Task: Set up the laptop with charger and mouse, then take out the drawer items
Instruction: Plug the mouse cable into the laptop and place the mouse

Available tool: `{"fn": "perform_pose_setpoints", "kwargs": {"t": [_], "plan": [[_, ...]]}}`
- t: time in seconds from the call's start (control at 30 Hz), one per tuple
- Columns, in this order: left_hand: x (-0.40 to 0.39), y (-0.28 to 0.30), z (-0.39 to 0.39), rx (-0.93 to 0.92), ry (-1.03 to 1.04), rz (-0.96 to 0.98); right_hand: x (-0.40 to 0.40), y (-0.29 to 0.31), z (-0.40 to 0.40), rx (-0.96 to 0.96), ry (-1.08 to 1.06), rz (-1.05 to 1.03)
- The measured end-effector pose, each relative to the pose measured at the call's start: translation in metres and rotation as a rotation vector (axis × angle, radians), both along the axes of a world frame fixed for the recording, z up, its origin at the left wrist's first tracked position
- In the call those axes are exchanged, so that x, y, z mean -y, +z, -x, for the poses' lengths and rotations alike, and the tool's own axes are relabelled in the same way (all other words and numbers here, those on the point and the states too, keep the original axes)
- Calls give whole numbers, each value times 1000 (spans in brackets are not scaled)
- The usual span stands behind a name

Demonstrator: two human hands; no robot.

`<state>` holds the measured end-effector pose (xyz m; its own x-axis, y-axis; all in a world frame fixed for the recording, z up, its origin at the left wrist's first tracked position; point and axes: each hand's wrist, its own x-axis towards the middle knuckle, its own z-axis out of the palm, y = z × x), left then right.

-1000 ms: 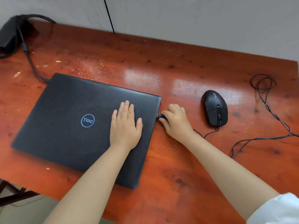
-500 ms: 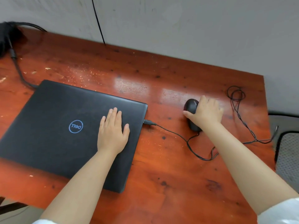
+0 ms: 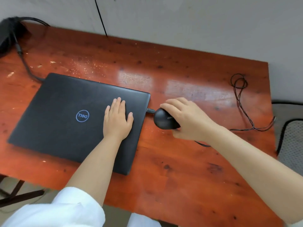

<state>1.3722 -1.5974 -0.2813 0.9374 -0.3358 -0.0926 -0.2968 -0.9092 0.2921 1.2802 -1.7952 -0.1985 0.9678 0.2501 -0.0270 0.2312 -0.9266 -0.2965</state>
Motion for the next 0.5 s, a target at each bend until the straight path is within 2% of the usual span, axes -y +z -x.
{"fn": "perform_pose_setpoints", "kwargs": {"t": [0.13, 0.23, 0.5], "plan": [[-2, -1, 1, 5, -15, -6, -26, -16, 36, 50, 236, 140], [-3, -1, 1, 4, -29, 0, -40, -33, 55, 8, 312, 199], [-18, -1, -1, -59, -161, 77, -84, -53, 76, -148, 162, 361]]}}
